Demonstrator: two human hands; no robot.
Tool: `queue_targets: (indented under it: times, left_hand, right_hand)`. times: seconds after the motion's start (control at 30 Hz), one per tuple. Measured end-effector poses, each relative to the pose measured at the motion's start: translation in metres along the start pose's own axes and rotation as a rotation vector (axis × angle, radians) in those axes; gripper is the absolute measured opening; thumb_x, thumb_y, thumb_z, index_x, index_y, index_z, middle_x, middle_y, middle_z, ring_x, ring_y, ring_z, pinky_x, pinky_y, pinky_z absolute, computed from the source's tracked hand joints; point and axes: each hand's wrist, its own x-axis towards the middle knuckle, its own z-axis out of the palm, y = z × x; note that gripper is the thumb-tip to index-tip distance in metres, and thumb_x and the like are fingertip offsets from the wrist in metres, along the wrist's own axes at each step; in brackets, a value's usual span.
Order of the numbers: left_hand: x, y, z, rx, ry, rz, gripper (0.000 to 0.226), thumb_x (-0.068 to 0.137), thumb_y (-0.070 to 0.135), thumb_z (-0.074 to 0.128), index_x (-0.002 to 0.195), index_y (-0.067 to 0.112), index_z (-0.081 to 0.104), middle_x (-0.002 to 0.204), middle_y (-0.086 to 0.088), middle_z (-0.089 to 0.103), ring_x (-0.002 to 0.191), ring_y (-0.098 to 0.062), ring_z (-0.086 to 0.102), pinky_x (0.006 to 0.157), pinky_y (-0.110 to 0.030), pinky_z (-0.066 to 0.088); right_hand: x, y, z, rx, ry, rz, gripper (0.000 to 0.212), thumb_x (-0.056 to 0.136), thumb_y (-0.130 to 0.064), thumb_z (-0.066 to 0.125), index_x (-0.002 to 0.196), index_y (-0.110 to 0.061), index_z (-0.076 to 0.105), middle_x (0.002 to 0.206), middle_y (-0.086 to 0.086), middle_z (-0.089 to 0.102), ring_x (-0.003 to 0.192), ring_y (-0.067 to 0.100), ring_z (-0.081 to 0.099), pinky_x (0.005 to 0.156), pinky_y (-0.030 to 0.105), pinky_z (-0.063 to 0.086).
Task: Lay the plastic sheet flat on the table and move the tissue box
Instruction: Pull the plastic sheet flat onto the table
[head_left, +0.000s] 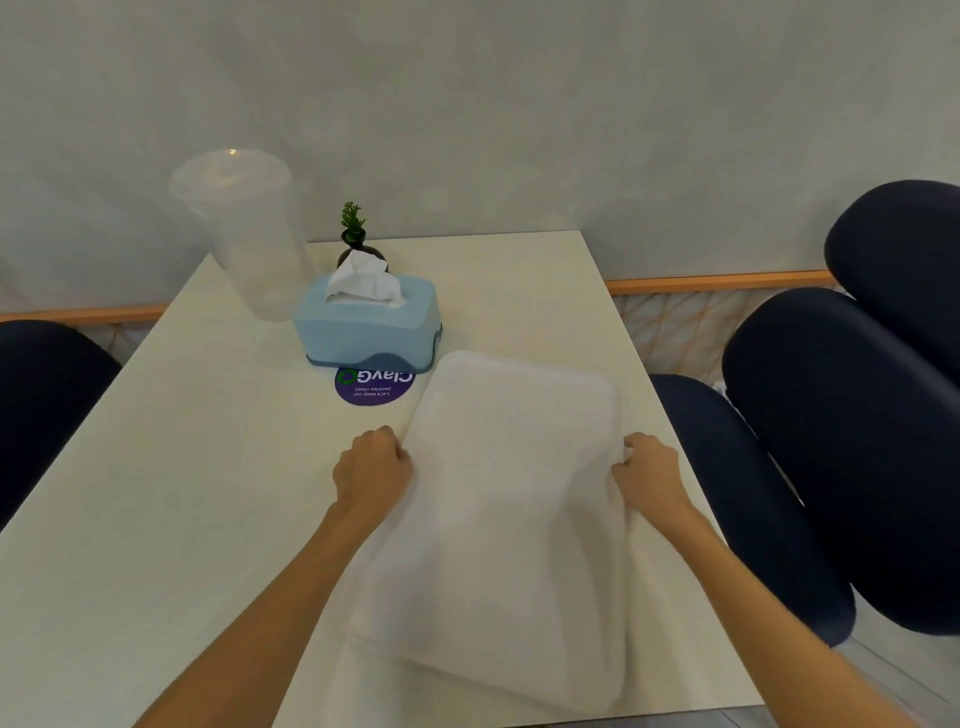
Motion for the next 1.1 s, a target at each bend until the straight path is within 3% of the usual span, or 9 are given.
queue_targets:
  times: [0.07,0.2,0.43,0.57,0.77,0.93,1.1]
  left_hand:
    - [-0.009,0.003,0.003,-0.072,-0.03,-0.014,0.012,0.09,0.016,0.055,0.095,0.006,0.06,0.087,-0.008,0.063,0.072,-0.023,0.054,0.061,-0.031,0.042]
    - [-0.022,0.015,0.009,-0.174,-0.088,-0.015,0.011,0.089,0.016,0.057,0.095,0.007,0.058,0.088,-0.008,0.063,0.072,-0.022,0.055,0.062,-0.031,0.043]
    - [-0.038,0.035,0.018,-0.267,-0.111,-0.012,0.012,0.088,0.014,0.056,0.096,0.005,0.059,0.095,-0.012,0.064,0.076,-0.024,0.055,0.063,-0.032,0.041]
    - [-0.043,0.045,0.021,-0.273,-0.113,-0.044,0.012,0.089,0.015,0.056,0.096,0.006,0.058,0.093,-0.01,0.063,0.078,-0.025,0.057,0.064,-0.033,0.042]
    - [-0.055,0.05,0.027,-0.254,-0.077,-0.083,0.009,0.09,0.018,0.057,0.09,0.01,0.053,0.085,-0.007,0.06,0.068,-0.019,0.054,0.056,-0.027,0.039]
    - [-0.059,0.052,0.028,-0.245,-0.056,-0.129,0.012,0.088,0.018,0.057,0.095,0.008,0.057,0.089,-0.009,0.062,0.075,-0.026,0.058,0.064,-0.033,0.045]
    - [-0.061,0.055,0.029,-0.217,-0.032,-0.144,0.013,0.089,0.019,0.057,0.096,0.009,0.058,0.093,-0.01,0.065,0.073,-0.024,0.057,0.063,-0.032,0.043]
  right_hand:
    - [0.011,0.004,-0.007,-0.051,0.021,-0.013,0.023,0.088,0.0,0.05,0.108,0.005,0.06,0.112,0.021,0.063,0.099,0.036,0.06,0.072,0.027,0.039]
    - [0.028,0.013,-0.019,-0.102,0.032,-0.024,0.02,0.087,0.001,0.05,0.101,0.007,0.063,0.107,0.023,0.066,0.095,0.038,0.063,0.078,0.037,0.051]
    - [0.038,0.025,-0.035,-0.108,0.03,-0.029,0.019,0.091,-0.001,0.051,0.105,0.005,0.062,0.104,0.022,0.067,0.088,0.034,0.063,0.055,0.021,0.037]
    - [0.041,0.028,-0.042,-0.113,0.022,-0.042,0.023,0.092,-0.002,0.051,0.112,0.005,0.06,0.112,0.021,0.065,0.097,0.035,0.063,0.067,0.026,0.041]
    - [0.044,0.033,-0.047,-0.105,-0.008,-0.1,0.023,0.093,-0.005,0.051,0.112,0.003,0.059,0.11,0.02,0.065,0.092,0.032,0.063,0.068,0.027,0.042]
    - [0.044,0.038,-0.052,-0.096,-0.052,-0.156,0.021,0.092,-0.004,0.049,0.11,0.004,0.058,0.11,0.021,0.064,0.094,0.033,0.062,0.069,0.028,0.044]
    - [0.049,0.039,-0.056,-0.118,-0.102,-0.19,0.019,0.091,0.0,0.05,0.106,0.008,0.058,0.105,0.023,0.064,0.084,0.031,0.06,0.066,0.031,0.044]
